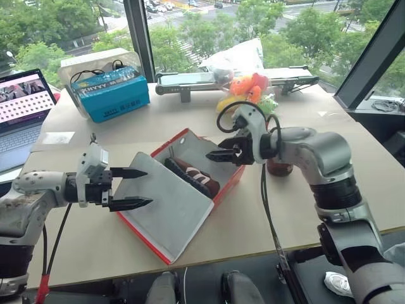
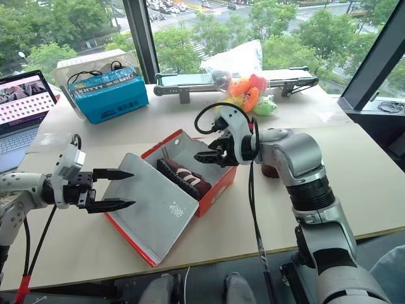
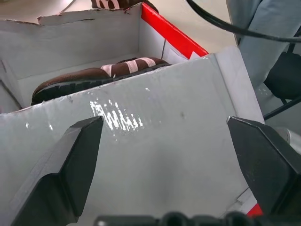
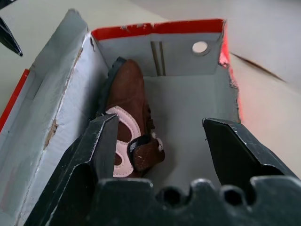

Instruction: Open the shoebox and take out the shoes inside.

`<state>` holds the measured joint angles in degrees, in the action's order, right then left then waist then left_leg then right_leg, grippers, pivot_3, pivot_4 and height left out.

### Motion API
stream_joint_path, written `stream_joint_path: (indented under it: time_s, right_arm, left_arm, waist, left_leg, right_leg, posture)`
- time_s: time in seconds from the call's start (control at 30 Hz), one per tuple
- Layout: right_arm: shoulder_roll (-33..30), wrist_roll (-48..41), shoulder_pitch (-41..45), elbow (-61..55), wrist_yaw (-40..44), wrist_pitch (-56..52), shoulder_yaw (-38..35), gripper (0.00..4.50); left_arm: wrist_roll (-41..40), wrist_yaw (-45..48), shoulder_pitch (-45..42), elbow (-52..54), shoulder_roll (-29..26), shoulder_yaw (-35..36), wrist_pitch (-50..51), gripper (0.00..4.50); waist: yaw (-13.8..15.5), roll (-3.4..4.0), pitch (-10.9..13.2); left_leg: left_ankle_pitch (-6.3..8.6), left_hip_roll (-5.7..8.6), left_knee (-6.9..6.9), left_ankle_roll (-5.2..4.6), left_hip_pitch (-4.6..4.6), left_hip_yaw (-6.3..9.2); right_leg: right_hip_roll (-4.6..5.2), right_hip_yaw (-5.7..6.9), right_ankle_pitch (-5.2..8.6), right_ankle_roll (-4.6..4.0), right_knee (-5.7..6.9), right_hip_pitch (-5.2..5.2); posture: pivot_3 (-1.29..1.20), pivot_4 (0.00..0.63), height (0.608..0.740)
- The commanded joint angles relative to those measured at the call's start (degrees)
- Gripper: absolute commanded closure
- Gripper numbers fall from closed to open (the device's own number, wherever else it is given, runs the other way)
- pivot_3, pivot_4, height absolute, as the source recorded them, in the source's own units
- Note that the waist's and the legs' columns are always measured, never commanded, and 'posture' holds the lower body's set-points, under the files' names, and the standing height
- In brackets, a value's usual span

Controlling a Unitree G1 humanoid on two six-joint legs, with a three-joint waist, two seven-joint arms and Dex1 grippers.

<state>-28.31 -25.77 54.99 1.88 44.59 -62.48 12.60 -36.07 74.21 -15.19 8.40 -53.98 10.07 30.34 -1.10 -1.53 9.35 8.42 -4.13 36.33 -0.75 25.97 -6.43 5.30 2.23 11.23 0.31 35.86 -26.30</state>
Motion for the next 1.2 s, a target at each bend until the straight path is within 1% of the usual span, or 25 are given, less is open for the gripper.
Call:
stream_joint_path:
  time_s: [0.03,0.1,0.23,0.37,0.43,0.57,0.77,0.87,0.93,0.97,1.07,1.1,1.13,1.2]
  right_arm:
    - [0.6,0.2,1.3,2.4,3.5,2.5,0.9,1.07]
    - [1.2,0.3,1.4,4.1,4.7,2.2,1.7,1.07]
    - [2.6,-1.2,2.0,4.8,7.5,-0.2,3.1,1.07]
    - [3.1,1.7,1.8,7.4,9.0,1.5,7.2,1.07]
    - [3.9,3.4,1.9,11.0,9.8,3.6,9.1,1.07]
    - [6.0,5.7,3.1,17.2,12.1,6.4,11.0,1.07]
    - [9.0,9.6,5.2,27.8,14.5,11.0,11.8,1.07]
    - [9.9,10.7,5.9,31.0,15.6,12.1,11.6,1.07]
    - [10.3,11.3,6.1,32.0,16.2,12.6,11.4,1.58]
    - [10.4,11.6,6.1,32.3,16.4,12.8,11.3,1.70]
    - [10.6,12.2,6.2,32.7,16.7,13.2,11.0,2.75]
    - [10.7,12.4,6.2,32.8,16.7,13.3,10.9,3.01]
    - [10.8,12.5,6.2,33.0,16.6,13.3,10.7,3.42]
    - [11.0,12.9,6.4,33.4,16.2,13.5,10.3,3.88]
  left_arm:
    - [-0.6,0.0,0.5,1.7,-0.6,1.6,-0.4,0.00]
    - [-0.7,-0.2,0.8,2.0,-0.6,1.9,-0.3,0.00]
    - [-0.8,-0.4,1.1,2.2,-0.6,2.0,-0.3,0.00]
    - [-0.7,-0.4,1.1,2.1,-0.6,1.9,-0.4,0.00]
    - [-0.8,-0.4,1.0,2.1,-0.4,1.7,-0.4,0.00]
    - [-0.6,-0.3,0.6,1.9,-0.3,1.2,-0.5,0.00]
    - [-0.4,-0.3,0.2,1.7,-0.2,0.9,-0.7,0.00]
    - [-0.3,-0.4,0.1,1.7,-0.1,0.8,-0.7,0.00]
    - [-0.3,-0.5,0.1,1.7,-0.1,0.9,-0.7,0.00]
    - [-0.3,-0.6,0.0,1.7,0.0,0.9,-0.7,0.00]
    - [-0.2,-0.7,0.1,1.8,0.0,0.9,-0.8,0.00]
    - [-0.2,-0.7,0.2,1.7,0.0,0.9,-0.8,0.00]
    - [-0.3,-0.7,0.1,1.7,0.0,0.9,-0.8,0.00]
    - [-0.2,-0.7,0.1,1.6,0.0,0.9,-0.9,0.00]
  waist:
    - [0.1,0.00,0.0]
    - [0.2,0.00,0.0]
    - [0.2,0.00,0.0]
    - [0.2,0.00,0.0]
    - [0.2,0.00,0.0]
    - [0.3,-0.01,0.0]
    - [0.3,-0.07,0.0]
    - [0.0,-0.10,-0.1]
    - [0.1,-0.10,-0.1]
    - [0.1,-0.10,-0.1]
    - [0.1,-0.10,-0.1]
    - [0.1,-0.10,-0.1]
    - [0.1,-0.09,-0.1]
    - [0.1,-0.09,-0.1]
  left_leg:
    - [-0.05,0.00,0.00,-0.08,0.02,0.00]
    - [-0.06,-0.01,-0.01,-0.10,0.03,0.03]
    - [0.00,-0.08,-0.02,0.00,0.03,0.05]
    - [0.04,-0.13,0.05,0.07,0.01,0.04]
    - [0.06,-0.13,0.10,0.11,0.01,0.04]
    - [0.09,-0.13,0.20,0.14,0.00,0.04]
    - [0.16,-0.13,0.23,0.26,-0.03,0.04]
    - [0.17,-0.18,0.23,0.28,-0.21,0.00]
    - [0.18,-0.19,0.23,0.30,-0.30,-0.02]
    - [0.18,-0.20,0.23,0.30,-0.33,-0.02]
    - [0.20,-0.21,0.23,0.33,-0.39,-0.02]
    - [0.20,-0.21,0.23,0.33,-0.41,-0.03]
    - [0.20,-0.22,0.23,0.33,-0.42,-0.03]
    - [0.20,-0.24,0.23,0.34,-0.43,-0.03]
  right_leg:
    - [-0.01,0.00,-0.02,0.03,0.00,-0.01]
    - [-0.03,0.04,-0.11,0.19,0.02,-0.02]
    - [-0.08,0.08,-0.11,0.19,0.08,-0.05]
    - [-0.10,0.10,-0.11,0.17,0.15,-0.05]
    - [-0.09,0.11,0.01,-0.04,0.16,-0.03]
    - [-0.07,0.11,0.01,-0.04,0.16,0.01]
    - [-0.08,0.11,0.00,-0.04,0.19,0.05]
    - [-0.10,0.11,-0.01,-0.06,0.23,0.16]
    - [-0.10,0.10,-0.01,-0.07,0.28,0.19]
    - [-0.10,0.10,-0.01,-0.08,0.30,0.20]
    - [-0.10,0.09,-0.04,-0.14,0.31,0.22]
    - [-0.10,0.09,-0.06,-0.16,0.31,0.22]
    - [-0.10,0.09,-0.06,-0.17,0.31,0.22]
    - [-0.10,0.09,-0.07,-0.18,0.32,0.22]
  posture:
    - [0.00,0.150,0.736]
    - [0.00,0.150,0.736]
    - [0.00,0.150,0.736]
    - [0.00,0.150,0.736]
    - [0.00,0.150,0.736]
    - [0.00,0.150,0.736]
    - [0.00,0.150,0.736]
    - [0.00,0.150,0.736]
    - [0.00,0.150,0.736]
    - [0.00,0.150,0.736]
    - [0.00,0.150,0.736]
    - [0.00,0.150,0.736]
    - [0.00,0.150,0.736]
    - [0.00,0.150,0.736]
